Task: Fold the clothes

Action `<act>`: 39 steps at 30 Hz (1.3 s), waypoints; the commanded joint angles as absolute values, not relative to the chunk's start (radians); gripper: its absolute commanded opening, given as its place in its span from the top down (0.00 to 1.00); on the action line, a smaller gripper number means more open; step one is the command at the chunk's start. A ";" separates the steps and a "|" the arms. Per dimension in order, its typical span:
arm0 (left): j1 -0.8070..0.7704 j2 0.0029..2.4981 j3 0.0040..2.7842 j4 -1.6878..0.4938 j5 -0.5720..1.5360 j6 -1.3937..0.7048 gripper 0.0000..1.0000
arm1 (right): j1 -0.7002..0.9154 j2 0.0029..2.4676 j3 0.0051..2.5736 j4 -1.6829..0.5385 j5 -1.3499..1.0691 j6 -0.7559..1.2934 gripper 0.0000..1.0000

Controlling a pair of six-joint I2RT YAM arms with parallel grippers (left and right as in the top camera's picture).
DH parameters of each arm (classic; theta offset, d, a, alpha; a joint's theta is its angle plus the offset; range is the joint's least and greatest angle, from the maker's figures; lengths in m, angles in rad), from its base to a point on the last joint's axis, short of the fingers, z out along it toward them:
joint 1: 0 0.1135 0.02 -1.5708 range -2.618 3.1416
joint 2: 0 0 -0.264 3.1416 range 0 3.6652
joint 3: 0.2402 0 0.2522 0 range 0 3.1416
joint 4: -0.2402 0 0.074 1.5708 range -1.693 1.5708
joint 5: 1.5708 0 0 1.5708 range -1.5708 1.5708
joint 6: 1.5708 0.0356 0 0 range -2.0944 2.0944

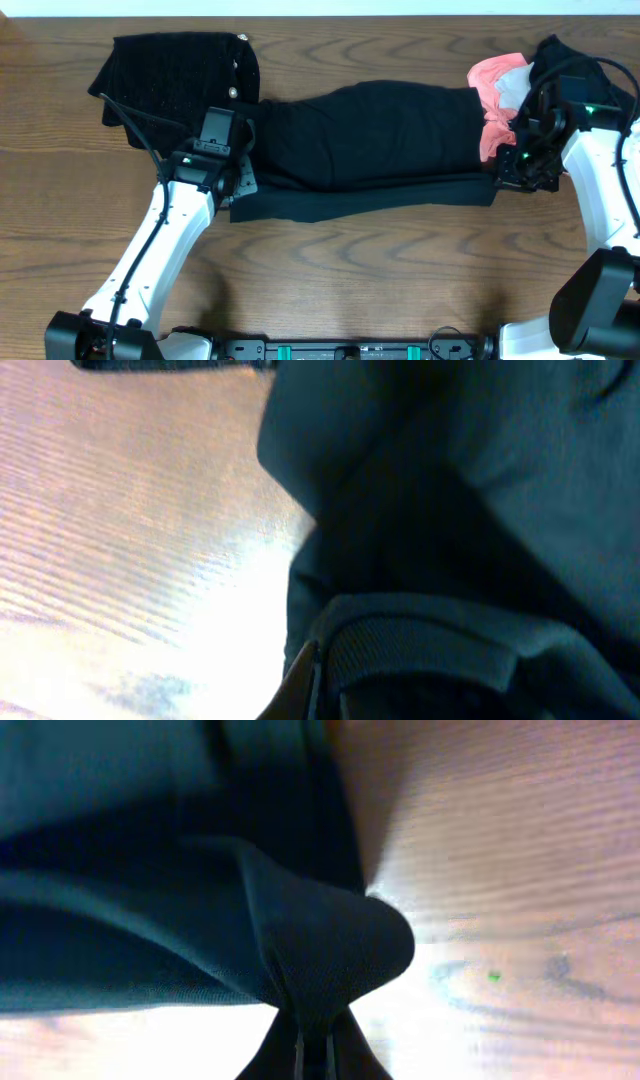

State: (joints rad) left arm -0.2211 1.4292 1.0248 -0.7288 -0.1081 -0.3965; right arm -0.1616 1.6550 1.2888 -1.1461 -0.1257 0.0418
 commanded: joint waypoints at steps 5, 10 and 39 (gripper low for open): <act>-0.199 1.431 1.028 -0.641 -0.151 -0.406 0.94 | -0.168 1.641 1.175 -0.965 -0.183 0.025 0.99; -0.199 1.434 1.028 -0.570 -0.156 -0.406 0.94 | -0.165 1.641 1.149 -0.854 -0.192 0.014 0.99; -0.199 1.600 1.053 -0.471 -0.177 -0.403 0.32 | -0.154 1.750 1.187 -0.716 -0.185 -0.024 0.25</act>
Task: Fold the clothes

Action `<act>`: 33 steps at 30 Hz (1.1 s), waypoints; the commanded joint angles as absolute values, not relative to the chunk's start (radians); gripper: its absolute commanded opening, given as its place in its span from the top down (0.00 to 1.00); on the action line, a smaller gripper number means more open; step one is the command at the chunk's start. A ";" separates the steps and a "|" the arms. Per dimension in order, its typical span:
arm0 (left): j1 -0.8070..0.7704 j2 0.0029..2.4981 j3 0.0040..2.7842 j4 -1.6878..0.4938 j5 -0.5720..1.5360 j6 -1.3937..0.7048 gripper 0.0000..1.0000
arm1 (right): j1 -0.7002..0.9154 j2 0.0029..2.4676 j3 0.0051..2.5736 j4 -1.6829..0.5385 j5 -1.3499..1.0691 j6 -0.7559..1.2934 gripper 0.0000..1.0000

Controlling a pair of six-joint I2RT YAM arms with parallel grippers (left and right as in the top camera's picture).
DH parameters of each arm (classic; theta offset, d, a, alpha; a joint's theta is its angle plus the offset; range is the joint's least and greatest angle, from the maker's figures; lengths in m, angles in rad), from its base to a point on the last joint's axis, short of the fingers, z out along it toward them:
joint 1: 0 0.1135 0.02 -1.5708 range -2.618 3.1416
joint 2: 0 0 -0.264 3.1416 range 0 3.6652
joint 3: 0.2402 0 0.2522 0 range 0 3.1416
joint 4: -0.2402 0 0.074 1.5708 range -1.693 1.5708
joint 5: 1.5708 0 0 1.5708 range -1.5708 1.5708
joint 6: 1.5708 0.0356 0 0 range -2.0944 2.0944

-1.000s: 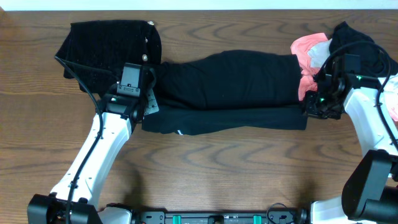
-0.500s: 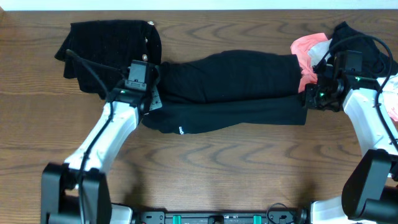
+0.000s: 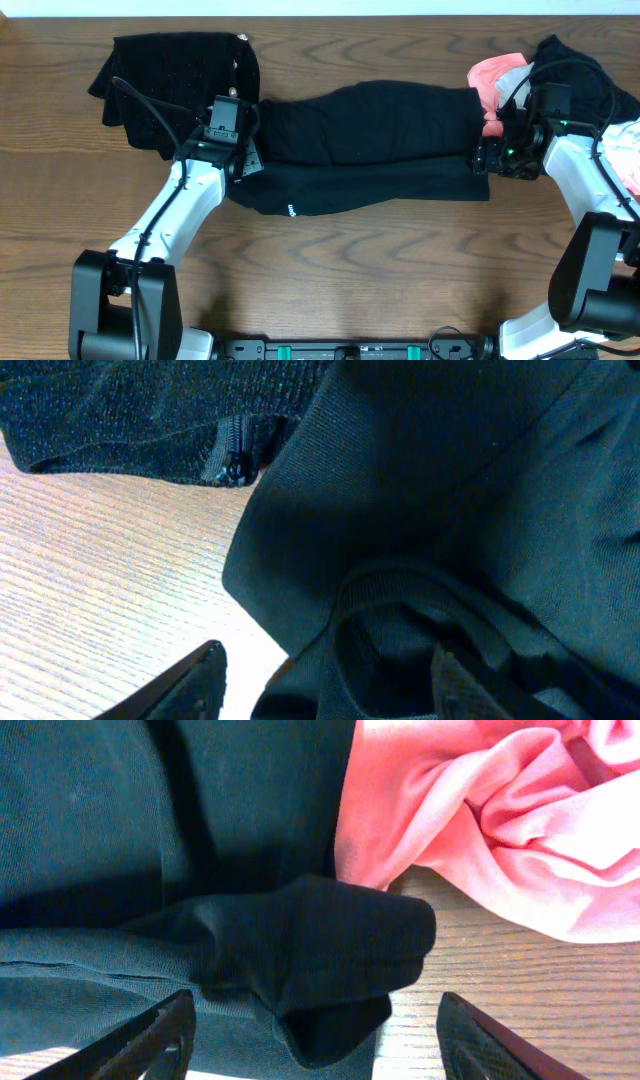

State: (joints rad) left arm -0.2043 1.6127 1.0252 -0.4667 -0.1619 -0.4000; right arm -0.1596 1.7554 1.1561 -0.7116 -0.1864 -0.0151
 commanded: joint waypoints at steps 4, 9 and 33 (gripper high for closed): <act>-0.199 1.558 1.097 -0.488 -0.177 -0.401 0.26 | -0.154 1.739 1.264 -0.762 -0.189 -0.025 0.25; -0.199 1.486 1.150 -0.487 -0.171 -0.374 0.20 | -0.152 1.727 1.395 -0.831 -0.249 -0.062 0.25; -0.199 1.983 1.840 -0.650 0.076 -0.018 0.19 | -0.070 1.733 1.499 -0.629 -0.281 -0.138 0.33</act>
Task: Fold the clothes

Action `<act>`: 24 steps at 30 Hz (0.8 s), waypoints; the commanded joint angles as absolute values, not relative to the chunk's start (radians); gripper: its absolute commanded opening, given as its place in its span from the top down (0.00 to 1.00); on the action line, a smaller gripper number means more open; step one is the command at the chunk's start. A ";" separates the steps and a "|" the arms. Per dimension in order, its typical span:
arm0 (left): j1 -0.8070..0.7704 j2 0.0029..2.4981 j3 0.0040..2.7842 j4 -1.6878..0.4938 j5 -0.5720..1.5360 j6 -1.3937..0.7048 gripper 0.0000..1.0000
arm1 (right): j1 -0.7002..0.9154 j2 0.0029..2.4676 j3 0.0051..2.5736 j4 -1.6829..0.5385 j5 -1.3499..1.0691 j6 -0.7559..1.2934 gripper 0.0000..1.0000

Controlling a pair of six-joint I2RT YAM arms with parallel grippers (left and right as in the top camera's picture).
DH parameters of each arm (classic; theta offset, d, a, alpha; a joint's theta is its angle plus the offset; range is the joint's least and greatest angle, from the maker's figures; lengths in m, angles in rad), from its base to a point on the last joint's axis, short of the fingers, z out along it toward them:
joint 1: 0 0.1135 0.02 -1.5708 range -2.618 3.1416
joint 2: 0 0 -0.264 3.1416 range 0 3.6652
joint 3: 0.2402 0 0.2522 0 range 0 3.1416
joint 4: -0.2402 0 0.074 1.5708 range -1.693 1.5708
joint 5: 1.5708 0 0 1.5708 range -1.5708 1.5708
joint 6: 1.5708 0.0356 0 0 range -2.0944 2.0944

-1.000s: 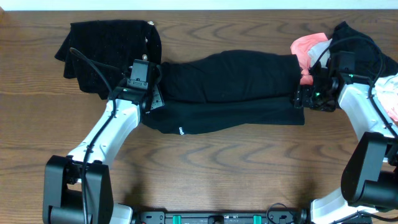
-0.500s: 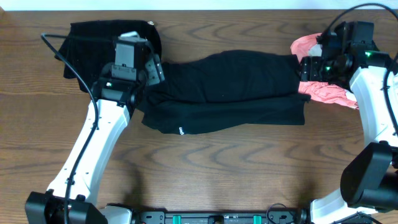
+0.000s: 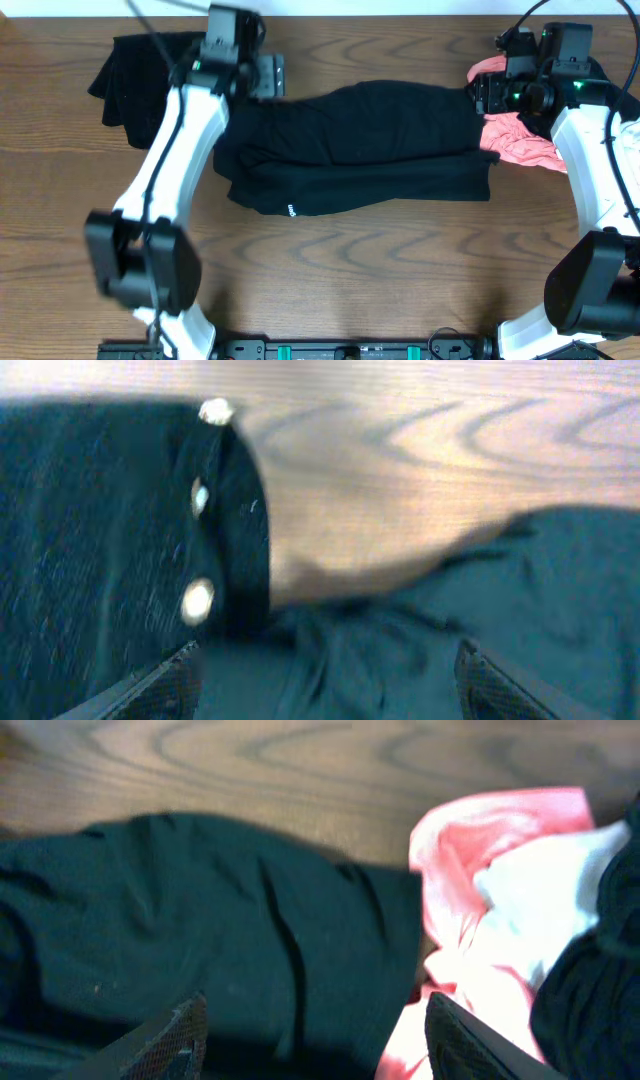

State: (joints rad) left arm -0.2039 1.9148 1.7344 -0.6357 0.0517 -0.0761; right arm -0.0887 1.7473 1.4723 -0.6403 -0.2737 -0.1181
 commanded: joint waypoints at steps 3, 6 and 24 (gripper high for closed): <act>-0.199 2.062 1.933 -0.643 0.076 -0.014 0.19 | -0.069 1.744 1.499 -0.629 -0.281 -0.148 0.33; -0.200 2.115 1.975 -0.627 0.076 0.003 0.19 | -0.063 1.756 1.498 -0.643 -0.281 -0.159 0.33; -0.209 2.278 1.977 -0.734 0.097 0.052 0.19 | -0.047 1.768 1.497 -0.670 -0.280 -0.159 0.30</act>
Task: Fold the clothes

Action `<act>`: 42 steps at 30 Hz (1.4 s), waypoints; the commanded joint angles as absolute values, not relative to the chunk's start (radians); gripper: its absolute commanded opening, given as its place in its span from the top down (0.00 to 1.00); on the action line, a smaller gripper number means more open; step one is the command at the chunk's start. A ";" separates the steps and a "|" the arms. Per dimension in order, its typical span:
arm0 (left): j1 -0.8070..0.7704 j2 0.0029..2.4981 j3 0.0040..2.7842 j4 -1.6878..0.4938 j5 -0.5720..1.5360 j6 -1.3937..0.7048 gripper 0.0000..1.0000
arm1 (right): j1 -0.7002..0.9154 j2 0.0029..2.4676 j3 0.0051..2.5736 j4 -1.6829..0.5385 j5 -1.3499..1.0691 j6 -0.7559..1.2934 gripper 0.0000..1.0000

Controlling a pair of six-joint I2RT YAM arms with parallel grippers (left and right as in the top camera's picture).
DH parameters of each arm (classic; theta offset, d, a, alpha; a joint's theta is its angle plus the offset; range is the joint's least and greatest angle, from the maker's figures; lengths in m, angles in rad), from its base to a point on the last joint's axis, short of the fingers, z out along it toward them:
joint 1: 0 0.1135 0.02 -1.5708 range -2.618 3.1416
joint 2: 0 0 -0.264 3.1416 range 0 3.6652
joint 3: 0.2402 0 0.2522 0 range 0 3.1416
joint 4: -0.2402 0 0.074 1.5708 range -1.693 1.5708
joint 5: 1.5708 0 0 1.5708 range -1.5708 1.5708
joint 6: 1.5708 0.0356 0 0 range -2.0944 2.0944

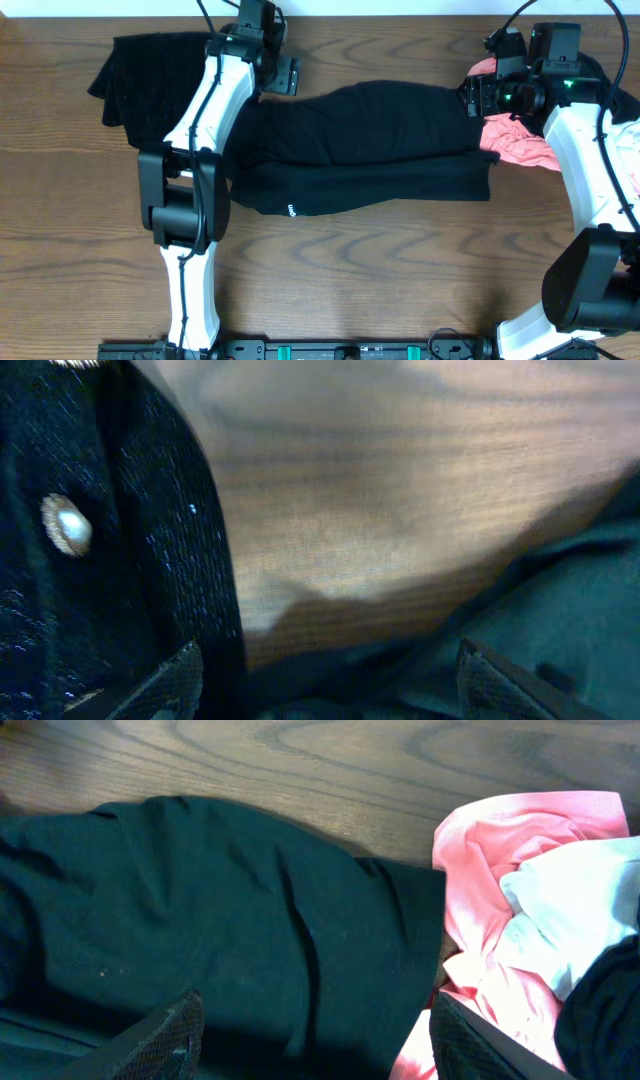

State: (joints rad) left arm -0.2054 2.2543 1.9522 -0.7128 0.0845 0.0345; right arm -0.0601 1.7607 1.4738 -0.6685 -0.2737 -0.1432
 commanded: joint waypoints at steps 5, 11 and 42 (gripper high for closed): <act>-0.210 2.312 1.977 -0.836 0.098 0.048 0.19 | -0.046 1.768 1.497 -0.675 -0.277 -0.159 0.30; -0.210 2.335 1.972 -0.944 0.098 0.048 0.19 | -0.046 1.768 1.497 -0.675 -0.277 -0.159 0.30; -0.241 2.317 2.059 -1.177 0.093 -0.088 0.44 | -0.046 1.769 1.495 -0.680 -0.258 -0.159 0.30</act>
State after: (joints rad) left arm -0.2432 2.3325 2.0079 -1.1866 0.0978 -0.0788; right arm -0.0582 1.7607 1.4746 -0.6769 -0.2687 -0.1432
